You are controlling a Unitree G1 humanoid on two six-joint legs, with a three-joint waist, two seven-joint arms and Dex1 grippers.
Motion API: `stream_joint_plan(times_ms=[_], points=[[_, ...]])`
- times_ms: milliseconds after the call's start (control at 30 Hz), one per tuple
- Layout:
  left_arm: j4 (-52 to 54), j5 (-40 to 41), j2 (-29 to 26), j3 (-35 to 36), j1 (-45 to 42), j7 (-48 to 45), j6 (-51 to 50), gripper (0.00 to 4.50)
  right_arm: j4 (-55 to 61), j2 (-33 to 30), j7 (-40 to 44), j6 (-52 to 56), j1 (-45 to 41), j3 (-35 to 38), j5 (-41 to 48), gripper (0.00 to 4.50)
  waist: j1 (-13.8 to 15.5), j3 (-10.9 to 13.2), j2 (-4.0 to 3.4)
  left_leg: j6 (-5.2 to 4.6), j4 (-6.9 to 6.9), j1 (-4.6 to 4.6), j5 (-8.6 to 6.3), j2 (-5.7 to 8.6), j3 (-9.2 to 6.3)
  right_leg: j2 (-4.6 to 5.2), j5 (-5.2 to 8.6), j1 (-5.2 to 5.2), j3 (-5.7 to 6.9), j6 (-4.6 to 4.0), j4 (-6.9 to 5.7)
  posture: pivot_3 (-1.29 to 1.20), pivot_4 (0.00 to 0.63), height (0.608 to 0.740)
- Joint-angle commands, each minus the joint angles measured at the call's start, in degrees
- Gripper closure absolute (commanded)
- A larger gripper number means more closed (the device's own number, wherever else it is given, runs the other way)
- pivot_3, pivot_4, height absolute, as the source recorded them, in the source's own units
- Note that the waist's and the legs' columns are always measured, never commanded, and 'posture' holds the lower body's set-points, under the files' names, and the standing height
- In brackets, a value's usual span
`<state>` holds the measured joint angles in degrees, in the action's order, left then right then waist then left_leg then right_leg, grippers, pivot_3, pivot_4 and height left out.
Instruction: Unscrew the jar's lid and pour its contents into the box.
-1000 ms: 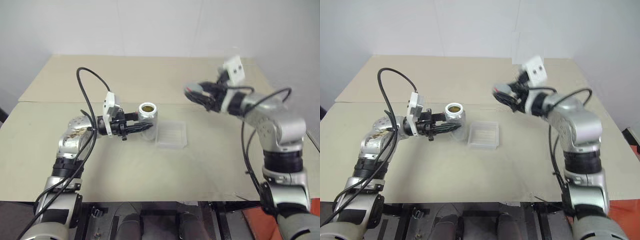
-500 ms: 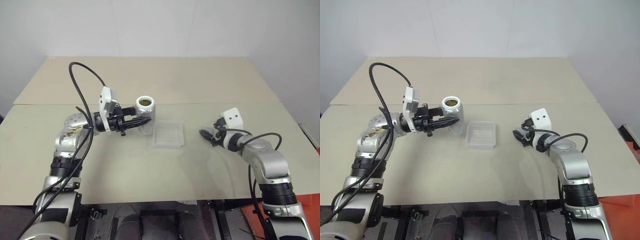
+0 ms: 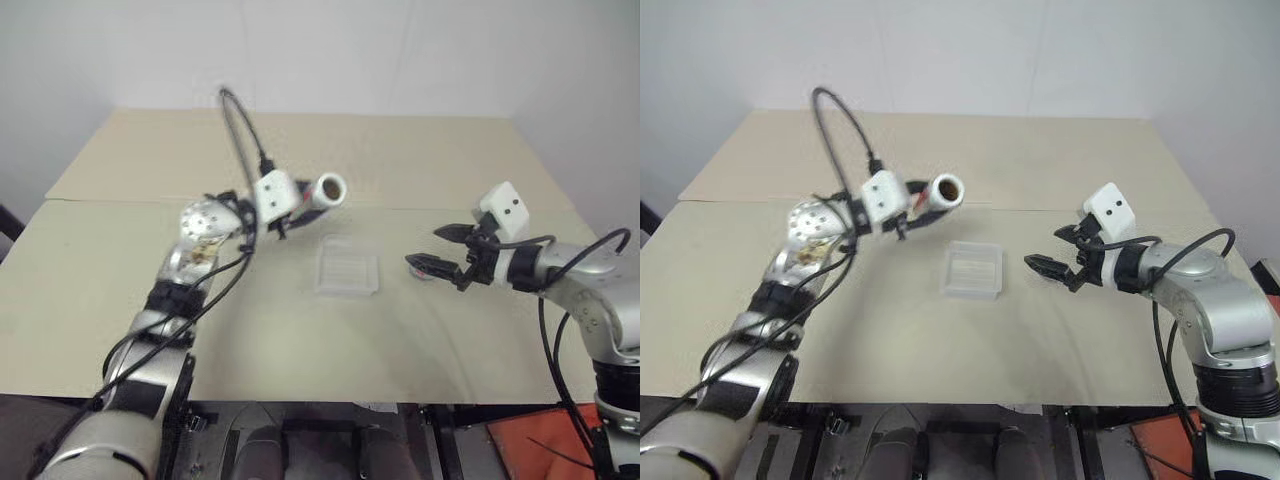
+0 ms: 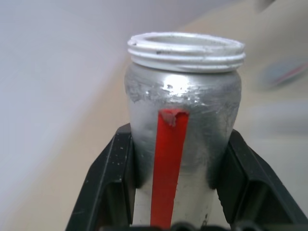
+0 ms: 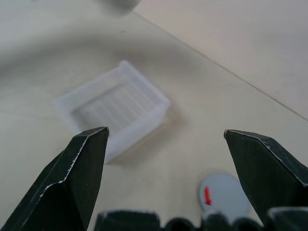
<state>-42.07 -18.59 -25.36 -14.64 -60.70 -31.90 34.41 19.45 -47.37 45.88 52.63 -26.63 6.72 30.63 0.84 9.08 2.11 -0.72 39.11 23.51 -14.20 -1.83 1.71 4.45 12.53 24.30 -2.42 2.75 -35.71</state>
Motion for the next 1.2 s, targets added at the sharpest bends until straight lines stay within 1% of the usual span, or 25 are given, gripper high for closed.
stream_joint_plan(times_ms=[33, 100, 167, 233, 300, 400, 500, 600, 700, 967, 1000, 1100, 1200], points=[[-3.43, -29.65, -5.44, -13.93, -11.81, 29.14, 15.20, 2.64, 2.18, -2.85, 2.11, -0.52, -1.33, 2.01, 1.47, 0.02, 0.00, 0.00, 0.01, -0.01, 0.00, 0.05, -0.01, 0.02, 0.00, 0.02, -0.02, 0.03, -0.01, 0.03, 0.02, 0.00, 0.150, 0.740], [-4.43, -44.17, -7.38, -23.57, -17.86, 44.18, 16.47, 2.64, 2.52, -3.83, 2.62, -0.78, -1.45, 2.11, 1.77, 0.02, -0.01, 0.00, 0.00, -0.04, -0.02, 0.07, -0.02, 0.04, 0.03, 0.04, -0.06, 0.01, -0.04, 0.11, -0.02, 0.00, 0.150, 0.740], [-5.83, -53.05, -7.74, -30.59, -21.67, 54.71, 16.60, 2.64, 2.63, -4.21, 2.47, -0.79, -1.67, 2.37, 2.13, 0.02, 0.01, -0.01, -0.02, -0.04, -0.03, 0.05, -0.03, 0.04, 0.05, 0.06, -0.05, 0.00, -0.03, 0.13, -0.01, 0.00, 0.150, 0.740], [-6.03, -60.81, -7.72, -37.04, -23.59, 62.27, 15.01, 2.64, 2.67, -4.06, 1.88, -0.65, -2.17, 2.91, 2.49, 0.02, -0.13, 0.00, -0.01, -0.04, -0.02, 0.02, -0.03, 0.02, 0.09, 0.06, -0.03, 0.03, -0.03, 0.15, 0.01, 0.00, 0.150, 0.740], [-6.42, -65.70, -7.39, -41.65, -24.05, 66.63, 13.41, 2.64, 3.00, -3.70, 0.97, -0.27, -2.52, 3.62, 3.03, 0.02, -0.24, 0.00, -0.01, -0.03, -0.03, -0.02, -0.02, 0.00, 0.12, 0.03, -0.03, 0.08, -0.05, 0.14, -0.06, 0.00, 0.150, 0.740], [-6.68, -70.18, -7.40, -46.91, -23.39, 69.26, 12.87, 2.64, 3.92, -3.09, -0.43, 0.65, -2.95, 4.85, 4.31, 0.02, -0.22, 0.00, -0.01, 0.01, -0.02, 0.02, 0.00, -0.03, 0.14, 0.00, -0.04, 0.16, -0.06, 0.14, -0.13, 0.00, 0.150, 0.740], [-6.25, -70.39, -7.71, -47.92, -22.07, 69.43, 11.99, 2.64, 5.26, -2.60, -2.51, 1.71, -2.95, 6.31, 5.72, 0.02, -0.11, 0.00, -0.01, 0.01, -0.02, 0.18, 0.00, -0.02, 0.14, 0.04, -0.04, 0.24, -0.05, 0.13, -0.19, 0.00, 0.150, 0.740], [-7.82, -69.52, -6.82, -46.83, -22.17, 69.27, 9.02, 2.64, 6.96, -2.29, -4.11, 3.03, -2.66, 8.18, 8.01, 0.02, 0.05, 0.01, -0.01, 0.01, 0.05, 0.29, 0.00, -0.02, 0.13, 0.05, -0.05, 0.29, -0.02, 0.13, -0.30, 0.00, 0.150, 0.740], [-8.23, -68.53, -6.67, -46.55, -22.42, 69.47, 9.03, 2.64, 7.96, -2.25, -4.84, 3.86, -2.30, 9.18, 10.01, 0.02, 0.21, 0.00, -0.01, 0.01, 0.08, 0.30, 0.00, -0.01, 0.13, 0.06, -0.05, 0.29, 0.00, 0.13, -0.26, 0.00, 0.150, 0.740], [-8.13, -64.33, -7.92, -45.18, -21.54, 67.04, 10.56, 2.64, 6.93, -2.66, -5.10, 3.02, -2.12, 7.61, 10.47, 0.02, 0.04, 0.00, -0.01, 0.01, 0.10, 0.29, 0.00, -0.01, 0.13, 0.06, -0.05, 0.29, -0.01, 0.13, -0.30, 0.00, 0.150, 0.740], [-8.29, -63.00, -8.11, -44.31, -21.24, 66.55, 10.91, 2.64, 6.68, -2.72, -4.87, 2.76, -2.23, 7.21, 10.35, 0.02, 0.03, 0.00, -0.01, 0.01, 0.10, 0.28, 0.00, -0.01, 0.13, 0.06, -0.05, 0.29, -0.01, 0.13, -0.30, 0.00, 0.150, 0.740], [-9.72, -54.75, -8.51, -38.79, -19.28, 63.68, 13.54, 2.64, 6.05, -2.86, -4.15, 2.08, -2.57, 6.17, 9.91, 0.02, -0.13, 0.00, -0.01, 0.01, 0.11, 0.27, 0.00, -0.02, 0.13, 0.06, -0.05, 0.29, -0.02, 0.13, -0.34, 0.00, 0.150, 0.740], [-12.11, -42.75, -8.52, -31.16, -15.93, 56.22, 16.47, 2.64, 5.62, -2.77, -3.68, 1.49, -2.82, 5.41, 9.71, 0.02, -0.17, 0.00, -0.02, 0.01, 0.14, 0.26, 0.00, -0.03, 0.13, 0.06, -0.05, 0.29, -0.02, 0.13, -0.37, 0.00, 0.150, 0.740]])
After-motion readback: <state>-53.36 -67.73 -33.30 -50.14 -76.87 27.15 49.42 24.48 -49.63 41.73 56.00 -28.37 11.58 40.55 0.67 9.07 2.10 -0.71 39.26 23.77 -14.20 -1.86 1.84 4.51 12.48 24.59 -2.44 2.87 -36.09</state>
